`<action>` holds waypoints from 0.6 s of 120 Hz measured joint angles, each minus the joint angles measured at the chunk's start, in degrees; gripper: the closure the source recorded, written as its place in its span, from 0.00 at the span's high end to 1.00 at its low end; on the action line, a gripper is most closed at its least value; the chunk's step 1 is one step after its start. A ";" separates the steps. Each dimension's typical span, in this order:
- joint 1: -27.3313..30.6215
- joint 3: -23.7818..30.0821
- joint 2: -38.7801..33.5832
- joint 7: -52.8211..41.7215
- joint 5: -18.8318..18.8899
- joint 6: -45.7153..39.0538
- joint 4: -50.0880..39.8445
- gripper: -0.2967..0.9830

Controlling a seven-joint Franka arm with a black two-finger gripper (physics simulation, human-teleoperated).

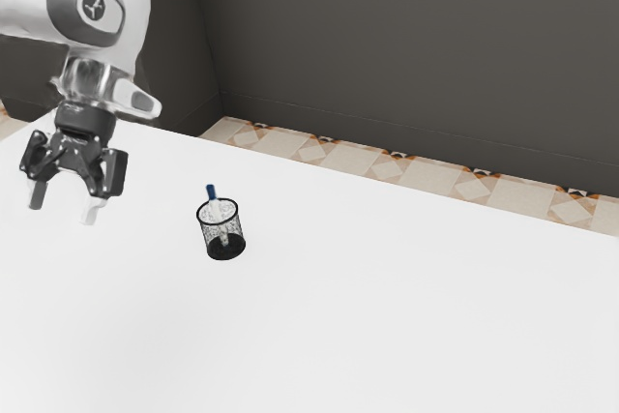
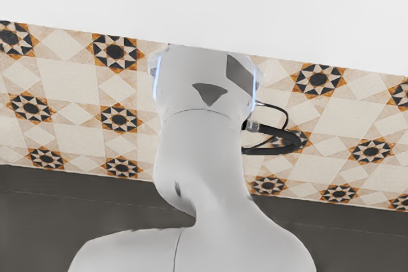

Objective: Take the marker out of the pen holder and place it to the left of the pen holder.

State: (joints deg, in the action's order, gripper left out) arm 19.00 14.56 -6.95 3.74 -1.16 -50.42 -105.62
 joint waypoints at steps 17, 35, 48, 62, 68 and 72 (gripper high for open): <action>-3.25 0.72 1.32 -1.64 3.68 -25.24 1.86 0.77; -3.06 -3.71 19.69 0.32 4.86 -44.89 13.26 0.77; -2.30 -4.28 25.73 5.80 3.93 -54.09 14.10 0.76; -2.02 -4.48 30.93 12.13 3.04 -60.51 14.28 0.75; -1.87 -4.57 31.92 14.54 2.81 -62.39 14.33 0.75; -1.82 -4.60 32.42 16.05 2.71 -63.42 14.39 0.75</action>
State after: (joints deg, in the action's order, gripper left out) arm 17.18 9.96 25.47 19.79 1.55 -113.84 -91.23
